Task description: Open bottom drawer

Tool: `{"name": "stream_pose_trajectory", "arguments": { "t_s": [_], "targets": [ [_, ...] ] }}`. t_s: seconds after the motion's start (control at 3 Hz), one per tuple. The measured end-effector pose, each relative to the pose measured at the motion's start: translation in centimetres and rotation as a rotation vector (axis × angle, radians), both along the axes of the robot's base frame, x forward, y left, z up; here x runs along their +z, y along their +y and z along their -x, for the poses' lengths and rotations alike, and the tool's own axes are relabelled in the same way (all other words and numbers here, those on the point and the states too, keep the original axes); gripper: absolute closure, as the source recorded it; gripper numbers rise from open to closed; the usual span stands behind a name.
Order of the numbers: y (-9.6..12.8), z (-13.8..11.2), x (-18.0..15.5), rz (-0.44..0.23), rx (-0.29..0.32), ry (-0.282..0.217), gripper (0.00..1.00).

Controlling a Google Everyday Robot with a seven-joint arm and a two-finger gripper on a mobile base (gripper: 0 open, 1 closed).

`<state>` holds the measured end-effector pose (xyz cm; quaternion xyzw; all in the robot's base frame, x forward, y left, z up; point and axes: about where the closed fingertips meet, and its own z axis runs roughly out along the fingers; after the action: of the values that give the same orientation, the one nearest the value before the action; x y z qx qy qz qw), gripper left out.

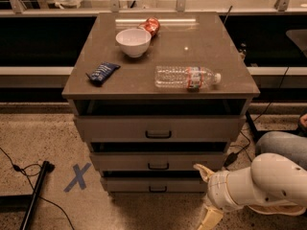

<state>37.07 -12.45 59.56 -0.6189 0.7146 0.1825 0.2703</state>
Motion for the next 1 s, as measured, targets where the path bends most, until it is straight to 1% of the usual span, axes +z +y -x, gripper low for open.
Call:
{"name": "stream_pose_trajectory", "arguments": {
  "t_s": [0.33, 0.67, 1.0],
  "targets": [
    [-0.1, -1.8, -2.3, 0.032, -0.02, -0.024, 0.0],
    [-0.5, -5.3, -9.1, 0.097, -0.015, -0.056, 0.0],
    [-1.0, -7.7, -15.1, 0.131, 0.022, -0.071, 0.0]
  ]
}}
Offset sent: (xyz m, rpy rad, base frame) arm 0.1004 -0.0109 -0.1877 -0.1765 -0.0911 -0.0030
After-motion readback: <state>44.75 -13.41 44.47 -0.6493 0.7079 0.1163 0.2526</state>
